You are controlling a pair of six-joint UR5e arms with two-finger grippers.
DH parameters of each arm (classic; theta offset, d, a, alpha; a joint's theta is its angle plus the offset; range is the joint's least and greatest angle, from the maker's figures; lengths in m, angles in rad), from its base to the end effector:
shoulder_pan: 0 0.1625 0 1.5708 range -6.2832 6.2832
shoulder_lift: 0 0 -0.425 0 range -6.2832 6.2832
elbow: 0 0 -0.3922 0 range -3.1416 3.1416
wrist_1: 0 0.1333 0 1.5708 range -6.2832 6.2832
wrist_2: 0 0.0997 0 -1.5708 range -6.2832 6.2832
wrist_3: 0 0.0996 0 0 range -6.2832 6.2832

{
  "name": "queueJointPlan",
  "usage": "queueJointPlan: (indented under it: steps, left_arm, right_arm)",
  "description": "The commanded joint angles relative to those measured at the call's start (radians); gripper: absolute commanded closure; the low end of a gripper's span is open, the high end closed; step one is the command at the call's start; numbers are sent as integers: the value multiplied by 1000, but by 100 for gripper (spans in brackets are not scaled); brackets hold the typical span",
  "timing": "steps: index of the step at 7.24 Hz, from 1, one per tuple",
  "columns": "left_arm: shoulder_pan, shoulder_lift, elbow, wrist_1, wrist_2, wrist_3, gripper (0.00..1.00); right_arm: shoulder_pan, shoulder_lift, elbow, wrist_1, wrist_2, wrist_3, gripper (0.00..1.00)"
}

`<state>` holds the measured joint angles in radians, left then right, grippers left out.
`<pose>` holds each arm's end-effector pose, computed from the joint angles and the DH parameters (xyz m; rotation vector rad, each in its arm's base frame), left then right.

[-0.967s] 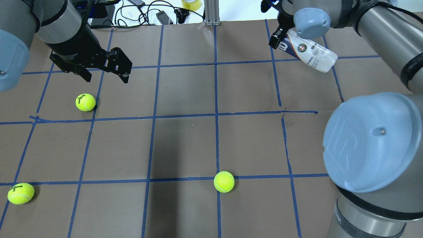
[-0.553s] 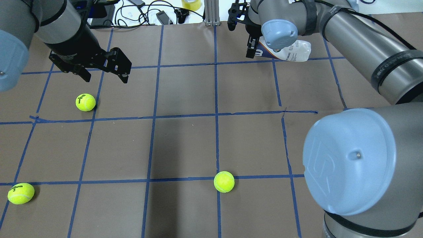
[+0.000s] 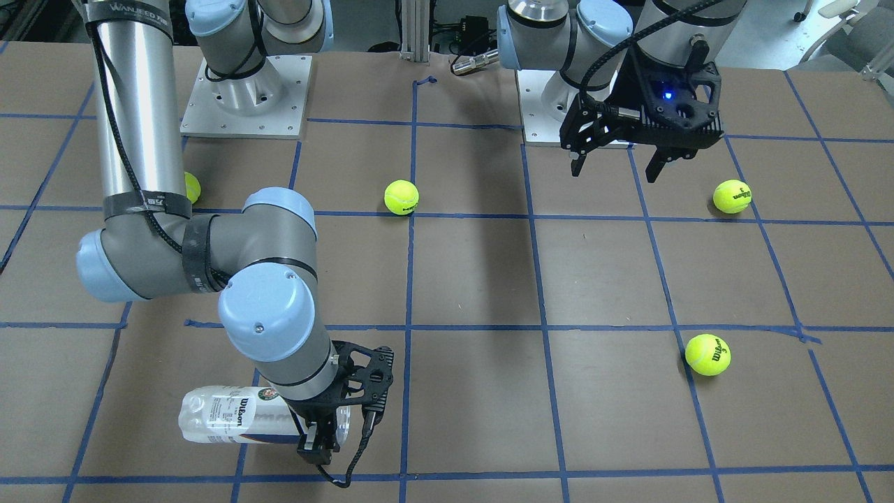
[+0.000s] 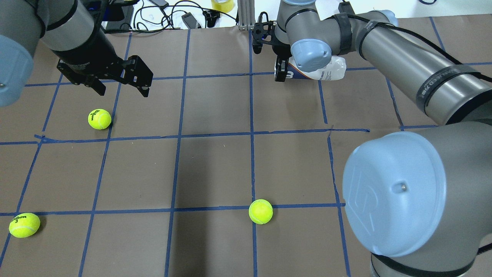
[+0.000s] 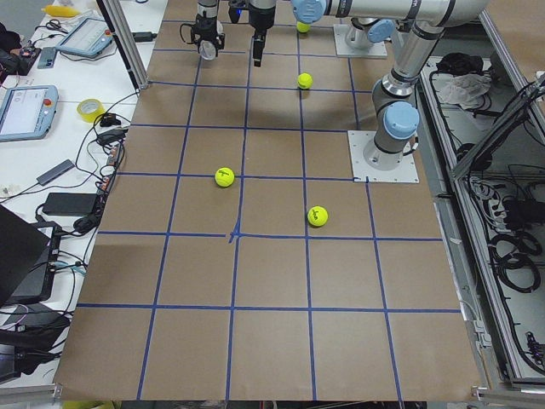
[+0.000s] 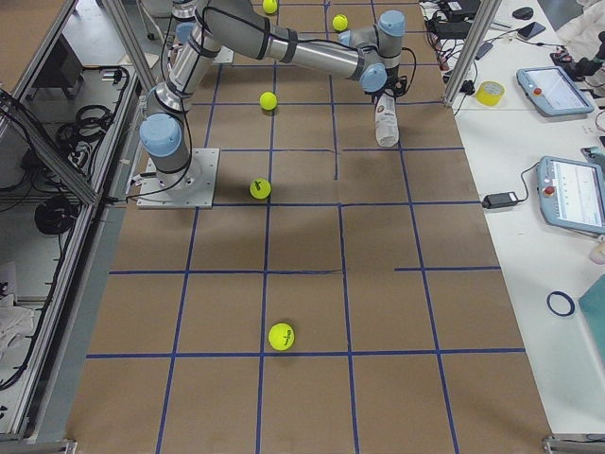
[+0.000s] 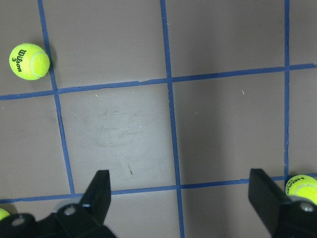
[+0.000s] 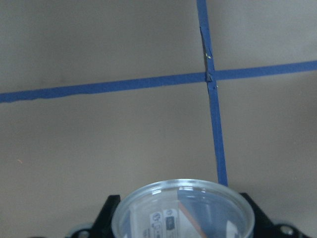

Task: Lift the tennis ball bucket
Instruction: 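Carry the can with the right gripper toward the table's middle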

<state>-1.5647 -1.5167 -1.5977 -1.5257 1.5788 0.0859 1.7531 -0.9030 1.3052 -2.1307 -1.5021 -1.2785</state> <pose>-0.1296 -0.4765 0.5054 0.1243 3.1258 -0.1124 0.2716 -0.7005 0.2602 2.0790 -2.3086 0.2651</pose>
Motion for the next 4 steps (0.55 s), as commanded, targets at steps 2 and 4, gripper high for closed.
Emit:
queueJointPlan:
  steps: [2, 4]
  left_arm:
    - [0, 1, -2, -7, 1, 0, 0]
    - [2, -10, -2, -4, -2, 0, 0]
  right_arm:
    - [80, 13, 29, -104, 28, 40, 100]
    - [127, 41, 29, -121, 56, 112, 100]
